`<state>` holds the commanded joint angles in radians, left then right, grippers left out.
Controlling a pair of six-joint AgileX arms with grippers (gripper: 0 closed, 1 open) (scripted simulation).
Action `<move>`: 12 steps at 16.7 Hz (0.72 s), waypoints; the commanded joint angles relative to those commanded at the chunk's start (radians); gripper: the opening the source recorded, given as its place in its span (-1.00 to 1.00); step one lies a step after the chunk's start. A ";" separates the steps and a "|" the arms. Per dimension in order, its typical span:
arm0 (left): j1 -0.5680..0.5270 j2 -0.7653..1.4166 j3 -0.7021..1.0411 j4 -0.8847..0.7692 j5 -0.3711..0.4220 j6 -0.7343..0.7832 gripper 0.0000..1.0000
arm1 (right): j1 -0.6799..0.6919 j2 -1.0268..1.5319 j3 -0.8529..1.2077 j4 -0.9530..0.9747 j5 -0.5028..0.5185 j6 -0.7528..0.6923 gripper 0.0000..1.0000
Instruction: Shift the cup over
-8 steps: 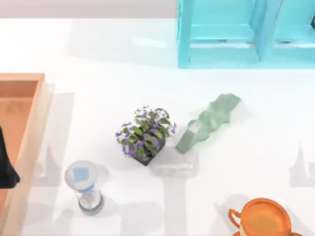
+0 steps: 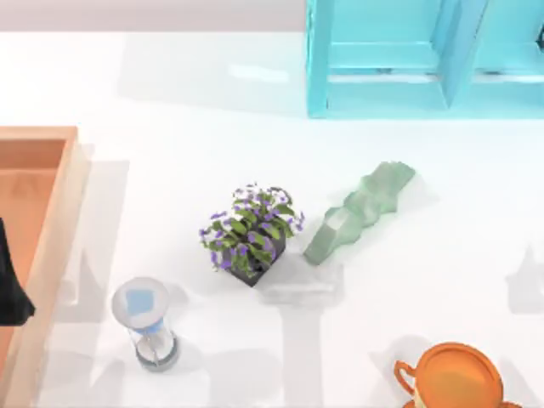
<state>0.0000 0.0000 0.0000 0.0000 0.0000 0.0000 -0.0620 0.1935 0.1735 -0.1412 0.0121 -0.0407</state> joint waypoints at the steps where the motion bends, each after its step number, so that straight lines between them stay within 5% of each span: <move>1: 0.000 0.000 0.000 0.000 0.000 0.000 1.00 | -0.011 0.063 0.057 -0.047 -0.001 -0.011 1.00; 12: 0.000 0.000 0.000 0.000 0.000 0.000 1.00 | -0.126 0.825 0.686 -0.551 -0.011 -0.137 1.00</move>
<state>0.0000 0.0000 0.0000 0.0000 0.0000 0.0000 -0.1880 1.0184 0.8599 -0.6917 0.0007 -0.1779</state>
